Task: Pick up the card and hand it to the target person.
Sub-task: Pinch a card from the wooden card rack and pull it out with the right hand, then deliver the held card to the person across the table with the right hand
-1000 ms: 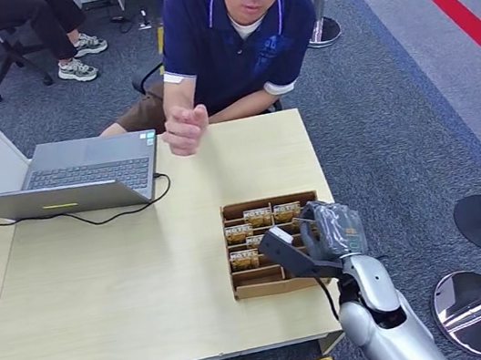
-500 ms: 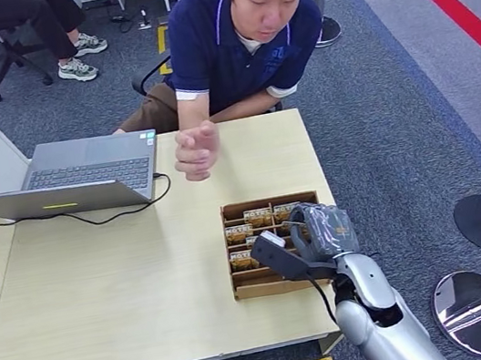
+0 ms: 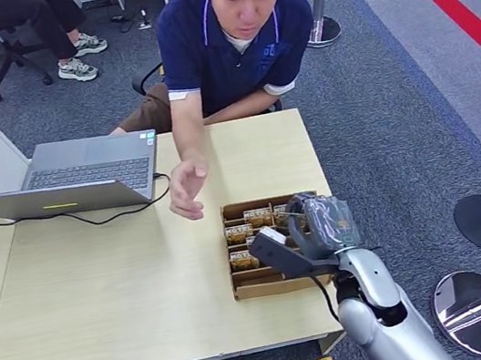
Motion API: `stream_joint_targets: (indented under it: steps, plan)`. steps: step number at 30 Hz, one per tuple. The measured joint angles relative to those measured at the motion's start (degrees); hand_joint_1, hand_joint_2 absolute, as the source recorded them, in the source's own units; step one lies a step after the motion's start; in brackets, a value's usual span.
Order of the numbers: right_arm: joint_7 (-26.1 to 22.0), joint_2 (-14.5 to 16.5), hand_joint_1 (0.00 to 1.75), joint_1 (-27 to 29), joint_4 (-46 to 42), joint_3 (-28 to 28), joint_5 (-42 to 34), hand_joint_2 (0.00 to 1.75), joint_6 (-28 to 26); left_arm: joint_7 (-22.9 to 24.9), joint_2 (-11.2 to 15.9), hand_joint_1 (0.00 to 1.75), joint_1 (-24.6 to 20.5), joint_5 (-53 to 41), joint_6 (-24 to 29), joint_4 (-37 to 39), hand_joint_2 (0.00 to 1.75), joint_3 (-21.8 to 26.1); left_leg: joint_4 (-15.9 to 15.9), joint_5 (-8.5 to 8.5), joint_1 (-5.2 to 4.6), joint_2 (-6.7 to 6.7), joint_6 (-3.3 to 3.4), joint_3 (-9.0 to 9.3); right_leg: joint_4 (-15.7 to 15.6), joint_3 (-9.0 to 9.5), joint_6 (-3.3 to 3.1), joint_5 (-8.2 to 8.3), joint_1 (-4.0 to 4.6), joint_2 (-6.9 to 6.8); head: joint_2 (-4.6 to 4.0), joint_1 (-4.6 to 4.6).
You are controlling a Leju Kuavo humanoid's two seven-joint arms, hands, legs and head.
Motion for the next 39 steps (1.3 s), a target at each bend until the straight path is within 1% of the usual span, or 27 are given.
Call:
stream_joint_targets:
  steps: [6,11,18,23,28,39]
  plan:
    - [0.54,-1.99,1.59,-0.39,-7.12,0.09,0.26,1.75,-1.90,-0.22,0.04,0.00,0.02,0.28,-0.13,0.00,0.00,0.00,0.00,0.00,-0.01,0.00,0.00,0.00,-0.01,0.00,0.00,0.00,0.00,0.00,0.00,0.01]
    - [0.72,-4.03,1.59,-1.62,-11.11,-0.55,0.14,1.75,-2.69,-0.26,0.05,0.00,0.03,0.31,-0.11,0.00,0.00,0.00,0.01,0.00,-0.01,0.00,0.00,0.01,-0.01,0.00,0.00,0.00,0.00,0.00,0.00,0.00]
    - [0.57,-5.71,1.59,-4.85,-13.41,-1.91,-0.56,1.75,-2.78,-0.79,0.08,0.00,0.04,0.98,-0.11,0.00,0.00,0.00,0.01,0.00,0.00,0.00,0.00,0.01,0.00,0.00,0.00,0.00,0.00,0.02,0.00,0.01]
    - [-1.32,-6.09,1.59,-8.01,-13.06,-1.93,-4.77,1.75,-1.21,-1.01,0.12,0.00,0.02,1.26,-0.11,0.00,0.00,0.00,0.01,0.00,0.00,0.00,0.00,0.00,0.00,0.00,0.00,0.01,0.00,0.02,-0.01,0.00]
    - [-2.92,-5.09,1.59,-10.49,-8.92,-0.92,-8.46,1.75,0.34,-0.99,0.12,0.00,-0.08,1.13,-0.12,0.00,0.00,-0.02,0.01,0.01,0.00,0.00,0.00,-0.01,0.01,0.01,0.00,0.01,0.00,0.01,0.00,0.02]
    - [-4.28,0.44,1.59,-14.04,0.74,3.14,-12.81,1.75,1.86,-0.25,0.12,0.00,-0.22,0.97,-0.22,0.00,0.00,-0.02,0.00,0.01,0.01,0.00,0.00,-0.01,0.02,0.00,-0.01,0.01,0.00,0.01,0.00,0.01]
